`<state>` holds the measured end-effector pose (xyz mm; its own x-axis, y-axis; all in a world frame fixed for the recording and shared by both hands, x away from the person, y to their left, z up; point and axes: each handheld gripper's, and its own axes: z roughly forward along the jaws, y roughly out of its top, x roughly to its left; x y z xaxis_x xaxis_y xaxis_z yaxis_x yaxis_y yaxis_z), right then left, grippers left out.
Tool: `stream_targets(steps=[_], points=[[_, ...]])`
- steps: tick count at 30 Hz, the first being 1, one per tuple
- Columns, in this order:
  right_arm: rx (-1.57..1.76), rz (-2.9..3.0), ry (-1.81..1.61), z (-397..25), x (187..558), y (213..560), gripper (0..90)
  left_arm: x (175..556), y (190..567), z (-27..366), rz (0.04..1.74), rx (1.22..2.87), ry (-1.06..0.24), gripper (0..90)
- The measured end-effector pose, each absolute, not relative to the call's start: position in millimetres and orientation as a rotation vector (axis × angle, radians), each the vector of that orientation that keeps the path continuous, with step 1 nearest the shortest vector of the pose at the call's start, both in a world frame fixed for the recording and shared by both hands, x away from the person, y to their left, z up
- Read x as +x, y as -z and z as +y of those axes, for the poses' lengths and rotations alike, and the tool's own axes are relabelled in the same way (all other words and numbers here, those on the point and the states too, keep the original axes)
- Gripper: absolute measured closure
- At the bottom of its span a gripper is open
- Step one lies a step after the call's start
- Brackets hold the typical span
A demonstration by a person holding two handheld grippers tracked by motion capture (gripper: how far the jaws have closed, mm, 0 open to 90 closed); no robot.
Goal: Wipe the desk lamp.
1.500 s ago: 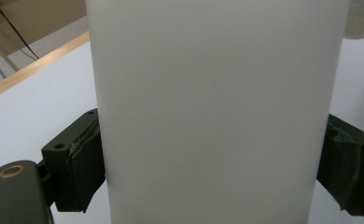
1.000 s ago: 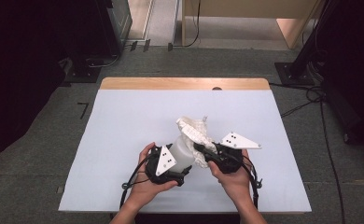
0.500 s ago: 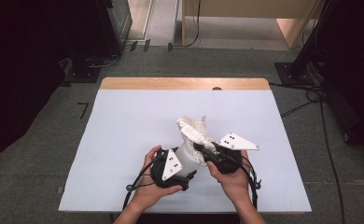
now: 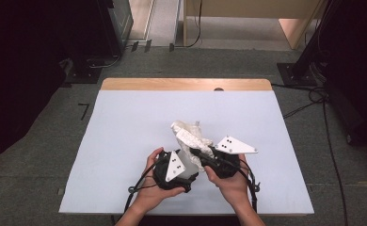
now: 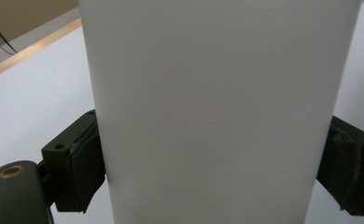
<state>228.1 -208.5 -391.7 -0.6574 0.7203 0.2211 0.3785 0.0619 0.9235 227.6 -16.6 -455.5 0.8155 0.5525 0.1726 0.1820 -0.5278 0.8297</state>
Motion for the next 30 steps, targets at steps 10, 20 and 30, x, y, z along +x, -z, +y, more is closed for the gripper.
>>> stream_targets(steps=[10,20,30], points=[[1.173,2.033,-1.618,-218.3,232.7,396.0,77.0,240.0,450.2,1.4,0.629,2.059,-0.533,8.4],[1.132,2.053,-1.641,-205.7,229.4,393.8,77.0,232.3,454.4,-14.0,0.602,2.108,-0.593,8.4],[1.149,2.041,-1.621,-208.8,229.9,395.9,77.1,241.0,451.2,2.1,0.65,2.071,-0.562,8.5]])
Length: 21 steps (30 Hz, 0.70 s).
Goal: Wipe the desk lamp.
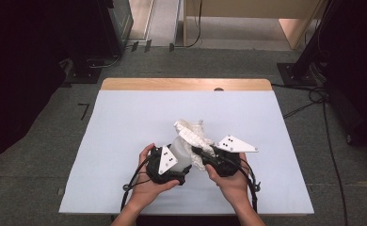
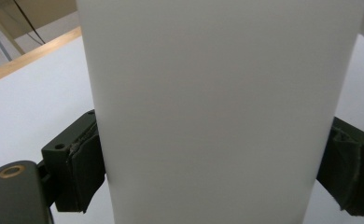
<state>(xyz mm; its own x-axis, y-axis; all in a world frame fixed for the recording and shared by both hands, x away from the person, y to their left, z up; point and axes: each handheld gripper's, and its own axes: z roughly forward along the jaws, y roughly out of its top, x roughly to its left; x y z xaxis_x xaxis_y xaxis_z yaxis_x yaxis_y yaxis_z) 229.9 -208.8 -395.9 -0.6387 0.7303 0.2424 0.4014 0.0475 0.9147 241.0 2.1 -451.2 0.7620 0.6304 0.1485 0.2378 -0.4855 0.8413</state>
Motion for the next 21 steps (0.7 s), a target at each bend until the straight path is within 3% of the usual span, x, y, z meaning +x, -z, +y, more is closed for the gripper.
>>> stream_targets(steps=[8,21], points=[[1.122,2.035,-1.649,-206.0,227.7,393.2,76.9,230.8,452.4,-9.1,0.541,2.089,-0.549,8.4],[1.111,2.061,-1.677,-203.4,226.2,390.9,77.3,236.2,452.1,-5.0,0.581,2.08,-0.572,8.4]])
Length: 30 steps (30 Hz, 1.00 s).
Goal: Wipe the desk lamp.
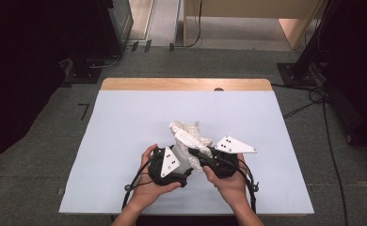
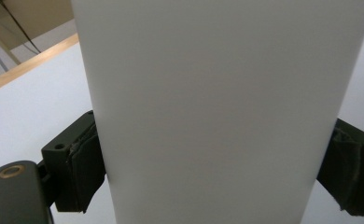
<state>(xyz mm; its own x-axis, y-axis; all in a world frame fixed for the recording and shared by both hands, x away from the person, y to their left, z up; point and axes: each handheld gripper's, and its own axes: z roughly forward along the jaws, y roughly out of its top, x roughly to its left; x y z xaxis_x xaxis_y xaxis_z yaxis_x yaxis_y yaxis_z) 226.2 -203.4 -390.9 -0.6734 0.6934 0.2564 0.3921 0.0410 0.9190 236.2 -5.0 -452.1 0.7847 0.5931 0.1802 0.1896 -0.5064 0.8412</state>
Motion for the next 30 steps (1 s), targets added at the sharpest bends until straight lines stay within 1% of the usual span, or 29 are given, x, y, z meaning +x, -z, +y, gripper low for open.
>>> stream_targets(steps=[4,9,13,17,18,23,28,30], points=[[1.09,2.048,-1.68,-201.4,225.8,390.0,77.1,230.2,453.7,-12.5,0.526,2.089,-0.573,8.4],[1.16,2.005,-1.649,-214.6,233.6,394.1,77.2,234.4,449.2,-4.4,0.556,2.046,-0.548,8.4],[1.215,1.972,-1.631,-226.2,238.0,395.2,77.1,246.1,449.5,7.6,0.641,1.986,-0.522,8.4],[1.255,1.931,-1.615,-236.0,240.2,395.3,77.1,261.9,455.8,26.1,0.715,1.861,-0.506,8.2],[1.263,1.927,-1.609,-238.5,240.9,396.0,77.2,264.8,457.3,29.2,0.733,1.854,-0.504,8.2],[1.289,1.929,-1.563,-241.9,244.4,403.8,77.1,273.2,474.7,35.7,0.791,1.891,-0.5,8.0],[1.29,1.967,-1.537,-237.7,246.7,411.7,77.1,268.1,479.9,36.1,0.763,1.937,-0.484,7.5],[1.288,1.975,-1.529,-235.8,246.9,413.5,77.1,265.5,480.5,37.5,0.751,1.947,-0.474,5.7]])
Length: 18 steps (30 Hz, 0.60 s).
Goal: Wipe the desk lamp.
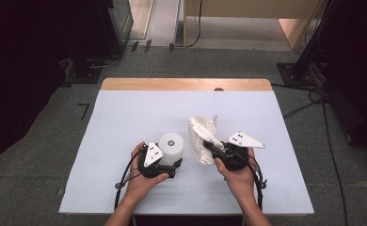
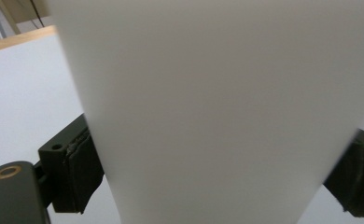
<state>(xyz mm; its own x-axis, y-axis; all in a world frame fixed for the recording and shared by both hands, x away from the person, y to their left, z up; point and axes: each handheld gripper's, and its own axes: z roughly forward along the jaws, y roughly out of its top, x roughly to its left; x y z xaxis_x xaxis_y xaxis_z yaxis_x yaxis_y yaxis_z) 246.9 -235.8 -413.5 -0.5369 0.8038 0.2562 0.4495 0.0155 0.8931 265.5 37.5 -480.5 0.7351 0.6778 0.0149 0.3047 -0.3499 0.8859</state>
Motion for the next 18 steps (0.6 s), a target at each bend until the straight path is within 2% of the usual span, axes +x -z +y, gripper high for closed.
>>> stream_targets(steps=[4,12,16,18], points=[[1.29,2.004,-1.506,-232.2,246.2,419.9,77.1,256.9,477.3,46.0,0.723,1.926,-0.481,0.9],[1.268,2.042,-1.543,-222.9,244.3,422.2,76.9,253.3,465.9,56.3,0.708,1.866,-0.475,0.9],[1.23,2.081,-1.567,-210.3,242.8,423.9,77.0,257.6,464.7,54.2,0.692,1.857,-0.458,8.3],[1.218,2.095,-1.581,-204.9,242.5,425.4,77.0,258.7,464.8,54.0,0.695,1.853,-0.455,8.6]])
